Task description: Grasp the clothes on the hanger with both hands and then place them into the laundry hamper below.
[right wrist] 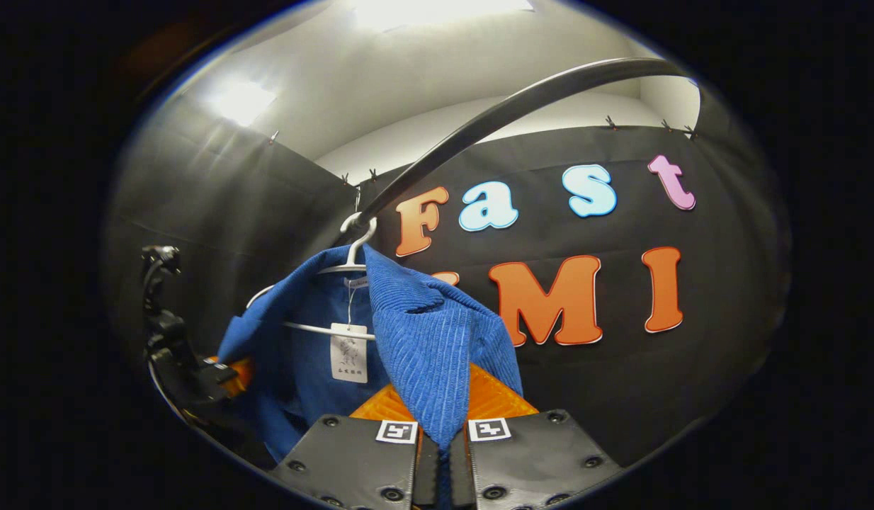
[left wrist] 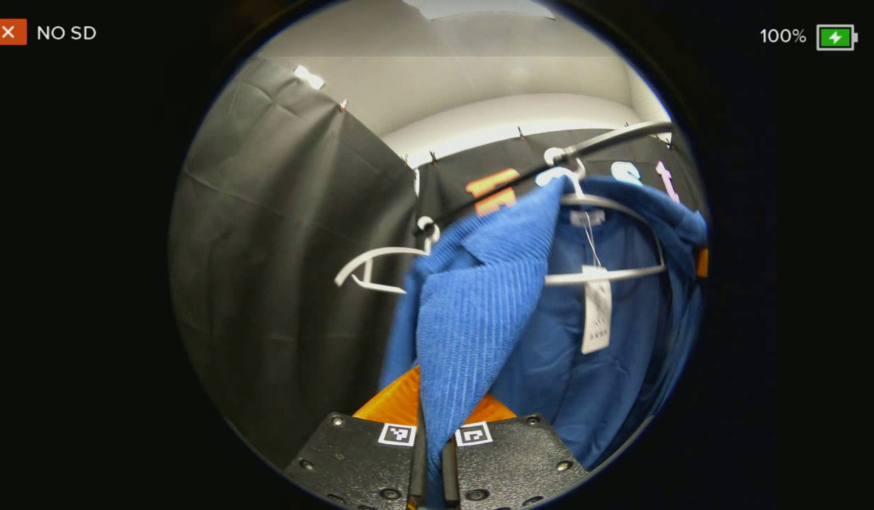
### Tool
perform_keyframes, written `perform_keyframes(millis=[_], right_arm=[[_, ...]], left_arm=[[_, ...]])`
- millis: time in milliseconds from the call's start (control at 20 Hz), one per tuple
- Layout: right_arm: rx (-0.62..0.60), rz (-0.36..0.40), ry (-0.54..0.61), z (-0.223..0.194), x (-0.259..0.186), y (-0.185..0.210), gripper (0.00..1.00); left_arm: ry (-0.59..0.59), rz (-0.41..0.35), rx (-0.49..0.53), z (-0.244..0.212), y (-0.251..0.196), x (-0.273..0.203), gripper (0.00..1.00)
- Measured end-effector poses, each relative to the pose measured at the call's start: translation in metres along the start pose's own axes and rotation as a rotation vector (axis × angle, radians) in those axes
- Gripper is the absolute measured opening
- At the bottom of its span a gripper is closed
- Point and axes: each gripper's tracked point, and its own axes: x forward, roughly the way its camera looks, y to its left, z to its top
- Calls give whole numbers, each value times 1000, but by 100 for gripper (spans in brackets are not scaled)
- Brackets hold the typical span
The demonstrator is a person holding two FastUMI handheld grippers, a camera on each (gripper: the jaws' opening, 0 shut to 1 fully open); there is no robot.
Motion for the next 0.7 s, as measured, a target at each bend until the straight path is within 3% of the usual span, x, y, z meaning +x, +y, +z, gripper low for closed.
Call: perform_keyframes(millis=[250, 400, 700], right_arm=[[8, -62, -55, 13, 1, -13, 13], [19, -114, -135, 32, -2, -26, 13], [16, -134, -155, 39, 1, -28, 13]], left_arm=[[-75, 46, 62, 59, 42, 9, 5], [-154, 77, 156, 105, 66, 29, 7], [-179, 14, 268, 174, 80, 83, 3]])
